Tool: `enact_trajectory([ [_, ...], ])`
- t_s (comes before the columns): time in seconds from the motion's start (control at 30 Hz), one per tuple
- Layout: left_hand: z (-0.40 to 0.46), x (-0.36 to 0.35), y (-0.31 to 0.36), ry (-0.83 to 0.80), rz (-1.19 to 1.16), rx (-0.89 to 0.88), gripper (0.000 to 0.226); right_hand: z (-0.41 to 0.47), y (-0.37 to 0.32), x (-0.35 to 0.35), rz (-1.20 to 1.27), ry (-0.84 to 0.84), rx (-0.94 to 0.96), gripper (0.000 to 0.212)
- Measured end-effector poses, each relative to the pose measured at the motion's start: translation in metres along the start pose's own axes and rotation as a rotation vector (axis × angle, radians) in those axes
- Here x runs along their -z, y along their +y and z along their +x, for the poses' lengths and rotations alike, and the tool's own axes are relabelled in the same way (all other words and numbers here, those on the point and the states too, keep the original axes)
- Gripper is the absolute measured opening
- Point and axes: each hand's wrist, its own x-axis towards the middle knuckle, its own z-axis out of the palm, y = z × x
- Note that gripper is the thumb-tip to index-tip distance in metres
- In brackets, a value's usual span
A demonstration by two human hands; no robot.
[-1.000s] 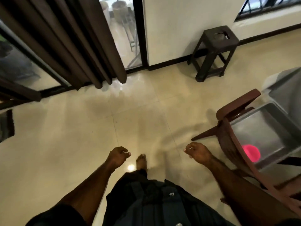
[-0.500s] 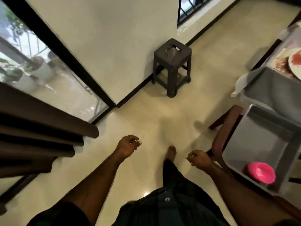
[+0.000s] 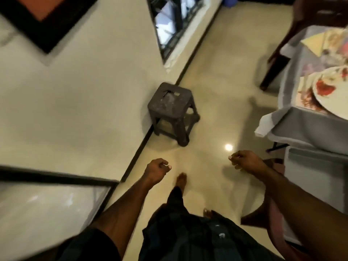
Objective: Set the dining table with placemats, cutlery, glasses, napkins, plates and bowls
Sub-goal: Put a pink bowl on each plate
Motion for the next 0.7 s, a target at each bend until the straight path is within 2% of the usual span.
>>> enact_trajectory([
  [0.17, 0.121, -0.029, 0.094, -0.253, 0.227, -0.188, 0.033, 0.008, 0.031, 0.014, 0.268, 0.193, -0.262, 0.024],
  [0.2, 0.118, -0.034, 0.103, -0.296, 0.244, -0.194, 0.033, 0.002, 0.035, 0.009, 0.237, 0.188, -0.269, 0.024],
  [0.23, 0.132, -0.053, 0.141, -0.393, 0.332, -0.263, 0.031, -0.006, 0.044, 0.014, 0.321, 0.258, -0.311, 0.024],
  [0.33, 0.134, -0.072, 0.178, -0.480, 0.465, -0.374, 0.027, -0.020, 0.050, 0.002, 0.383, 0.289, -0.349, 0.021],
  [0.43, 0.144, -0.132, 0.232, -0.639, 0.667, -0.502, 0.029, -0.032, 0.092, 0.014, 0.521, 0.462, -0.427, 0.014],
  [0.57, 0.126, -0.230, 0.285, -0.854, 0.882, -0.649, 0.030, -0.057, 0.157, 0.033, 0.694, 0.723, -0.503, 0.015],
  [0.7, 0.091, -0.330, 0.321, -0.980, 1.013, -0.740, 0.025, -0.074, 0.233, 0.042, 0.828, 0.820, -0.601, 0.022],
])
